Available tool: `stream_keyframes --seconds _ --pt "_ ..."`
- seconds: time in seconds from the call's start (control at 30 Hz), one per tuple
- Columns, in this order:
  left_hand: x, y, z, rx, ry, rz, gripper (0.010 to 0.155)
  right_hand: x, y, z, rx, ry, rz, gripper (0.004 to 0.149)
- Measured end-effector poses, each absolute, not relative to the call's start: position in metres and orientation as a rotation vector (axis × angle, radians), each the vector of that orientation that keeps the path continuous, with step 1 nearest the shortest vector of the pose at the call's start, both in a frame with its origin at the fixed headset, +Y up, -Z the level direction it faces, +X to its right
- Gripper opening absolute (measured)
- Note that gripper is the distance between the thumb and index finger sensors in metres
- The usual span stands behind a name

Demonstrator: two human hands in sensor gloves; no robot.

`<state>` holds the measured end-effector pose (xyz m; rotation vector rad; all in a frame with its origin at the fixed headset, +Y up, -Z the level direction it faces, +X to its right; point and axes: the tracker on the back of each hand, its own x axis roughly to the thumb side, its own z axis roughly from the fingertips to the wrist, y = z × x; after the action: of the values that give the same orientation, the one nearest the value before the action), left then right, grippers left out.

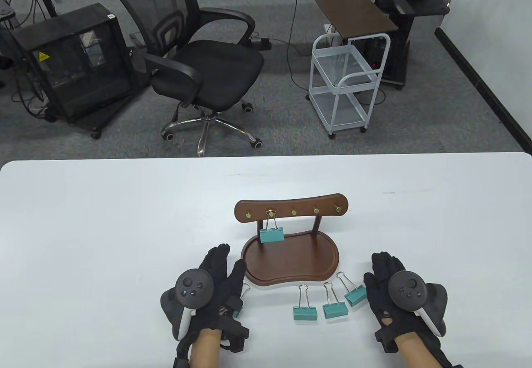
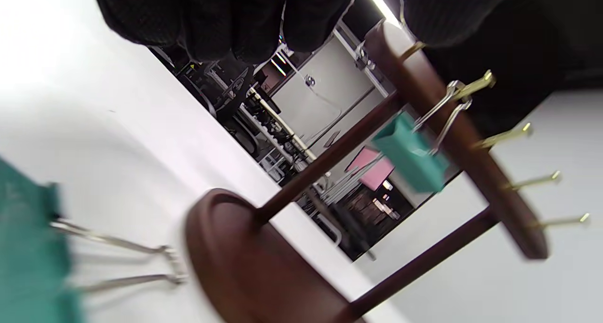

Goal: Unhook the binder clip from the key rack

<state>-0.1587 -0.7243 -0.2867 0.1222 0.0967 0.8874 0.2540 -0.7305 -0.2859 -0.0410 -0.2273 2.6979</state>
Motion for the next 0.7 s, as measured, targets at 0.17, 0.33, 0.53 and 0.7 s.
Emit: stream_keyframes --seconds 0.17,0.33,0.53,0.7 --pt "-0.153 -0.724 -0.294 0.115 0.125 1.029 0.077 0.255 -0.730 -0.286 -0.052 -0.228 2.690 0.062" --pt "-0.143 -0.722 -0.305 0.073 0.127 1.054 0.080 0.258 -0.729 -0.285 -0.065 -0.235 2.675 0.062" --pt "-0.128 -0.728 -0.322 -0.024 0.166 1.106 0.084 0.261 -0.729 -0.285 -0.072 -0.233 2.662 0.062" --pt "-0.117 -0.733 -0.330 -0.055 0.162 1.108 0.085 0.262 -0.729 -0.285 -0.075 -0.228 2.653 0.062"
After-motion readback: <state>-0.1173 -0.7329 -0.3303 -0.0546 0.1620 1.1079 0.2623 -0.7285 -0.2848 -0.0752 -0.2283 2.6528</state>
